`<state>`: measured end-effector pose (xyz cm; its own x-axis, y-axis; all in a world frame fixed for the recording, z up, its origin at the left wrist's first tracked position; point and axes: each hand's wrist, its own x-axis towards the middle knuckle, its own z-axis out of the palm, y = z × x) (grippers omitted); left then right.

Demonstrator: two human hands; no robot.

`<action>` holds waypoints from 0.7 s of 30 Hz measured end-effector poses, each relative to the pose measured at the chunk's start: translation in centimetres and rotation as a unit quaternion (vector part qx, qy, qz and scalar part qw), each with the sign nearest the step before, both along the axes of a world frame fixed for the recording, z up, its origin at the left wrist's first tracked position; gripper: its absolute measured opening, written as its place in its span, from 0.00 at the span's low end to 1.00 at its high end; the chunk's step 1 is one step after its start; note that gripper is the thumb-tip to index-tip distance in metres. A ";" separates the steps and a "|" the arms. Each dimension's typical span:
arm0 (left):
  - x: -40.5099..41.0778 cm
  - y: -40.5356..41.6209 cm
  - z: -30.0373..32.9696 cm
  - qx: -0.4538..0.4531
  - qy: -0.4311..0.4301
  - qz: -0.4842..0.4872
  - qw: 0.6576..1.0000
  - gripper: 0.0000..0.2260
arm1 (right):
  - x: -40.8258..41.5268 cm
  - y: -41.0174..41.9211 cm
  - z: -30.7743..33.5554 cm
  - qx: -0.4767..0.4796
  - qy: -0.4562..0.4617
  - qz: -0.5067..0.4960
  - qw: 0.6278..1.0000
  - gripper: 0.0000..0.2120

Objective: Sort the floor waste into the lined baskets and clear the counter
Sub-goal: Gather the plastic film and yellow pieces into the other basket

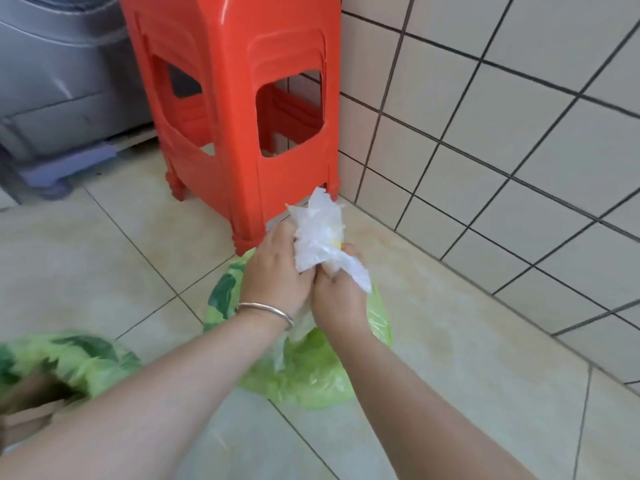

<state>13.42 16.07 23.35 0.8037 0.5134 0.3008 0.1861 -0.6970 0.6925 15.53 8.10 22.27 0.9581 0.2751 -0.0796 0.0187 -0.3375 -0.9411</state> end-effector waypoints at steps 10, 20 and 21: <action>1.0 4.1 -11.4 0.112 0.508 -0.178 0.835 0.34 | 1.2 3.1 -9.9 -0.541 0.079 0.294 0.784 0.15; 1.5 4.4 -14.7 0.036 0.593 -0.152 0.790 0.40 | 2.5 3.6 -8.2 -0.479 0.075 0.309 0.818 0.13; 1.6 4.4 -14.3 0.017 0.576 -0.138 0.805 0.40 | 2.5 3.2 -7.8 -0.480 0.076 0.279 0.828 0.15</action>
<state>15.04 20.51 9.08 0.6412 0.2739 -0.7168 0.5258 -0.8372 0.1504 18.05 11.26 14.47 0.6618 0.4131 -0.6256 0.3306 -0.9098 -0.2510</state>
